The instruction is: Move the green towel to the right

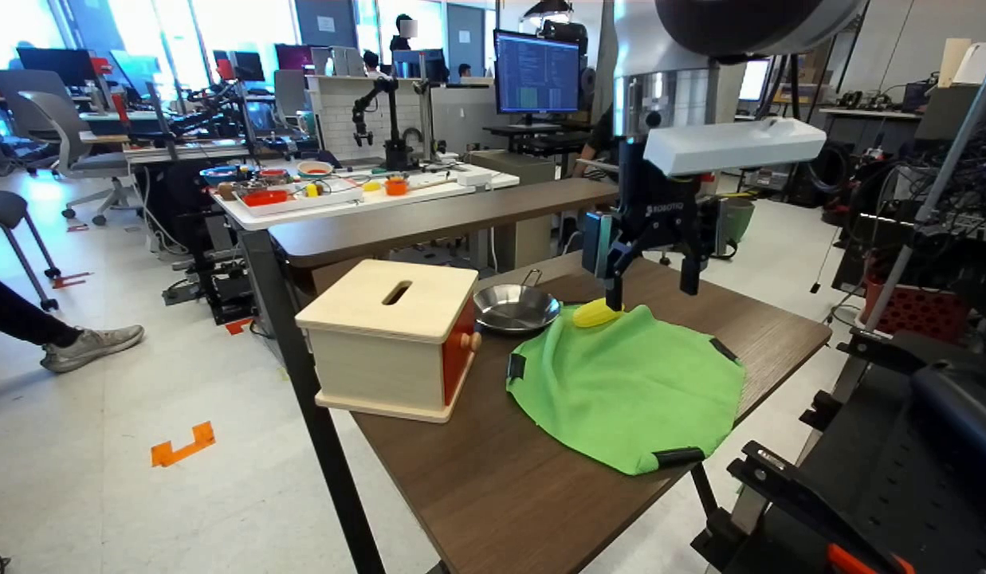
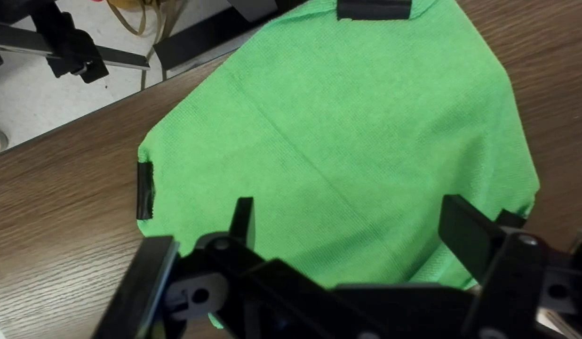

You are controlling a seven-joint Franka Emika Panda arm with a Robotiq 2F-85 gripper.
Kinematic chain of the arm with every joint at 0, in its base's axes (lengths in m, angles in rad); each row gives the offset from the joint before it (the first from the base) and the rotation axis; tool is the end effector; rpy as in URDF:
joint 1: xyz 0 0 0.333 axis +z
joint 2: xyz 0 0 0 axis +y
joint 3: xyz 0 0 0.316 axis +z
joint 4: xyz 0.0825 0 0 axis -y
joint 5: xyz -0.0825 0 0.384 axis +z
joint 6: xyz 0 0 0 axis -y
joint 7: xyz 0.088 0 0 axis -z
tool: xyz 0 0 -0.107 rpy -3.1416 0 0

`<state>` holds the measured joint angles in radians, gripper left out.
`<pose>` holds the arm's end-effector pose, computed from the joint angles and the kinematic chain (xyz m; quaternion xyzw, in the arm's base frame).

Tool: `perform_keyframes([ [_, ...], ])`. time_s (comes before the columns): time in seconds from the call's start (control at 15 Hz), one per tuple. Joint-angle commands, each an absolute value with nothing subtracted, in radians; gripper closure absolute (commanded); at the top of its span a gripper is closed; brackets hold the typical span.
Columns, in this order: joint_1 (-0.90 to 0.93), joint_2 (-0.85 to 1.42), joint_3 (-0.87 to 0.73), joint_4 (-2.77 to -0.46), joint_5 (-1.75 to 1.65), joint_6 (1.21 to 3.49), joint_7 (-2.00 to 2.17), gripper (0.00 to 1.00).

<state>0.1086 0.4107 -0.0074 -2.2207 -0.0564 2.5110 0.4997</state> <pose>0.5330 0.0545 0.1782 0.9828 -0.1740 -0.0525 0.0338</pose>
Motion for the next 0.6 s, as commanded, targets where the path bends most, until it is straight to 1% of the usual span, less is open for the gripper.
perform_keyframes([
  [0.0, 0.153, 0.474, -0.069, -2.181, -0.089, 2.536, 0.528, 0.0],
  [0.4, 0.179, 0.567, -0.111, -2.125, -0.079, 2.559, 0.529, 0.0],
  [0.53, 0.19, 0.606, -0.125, -2.115, -0.08, 2.614, 0.535, 0.0],
])
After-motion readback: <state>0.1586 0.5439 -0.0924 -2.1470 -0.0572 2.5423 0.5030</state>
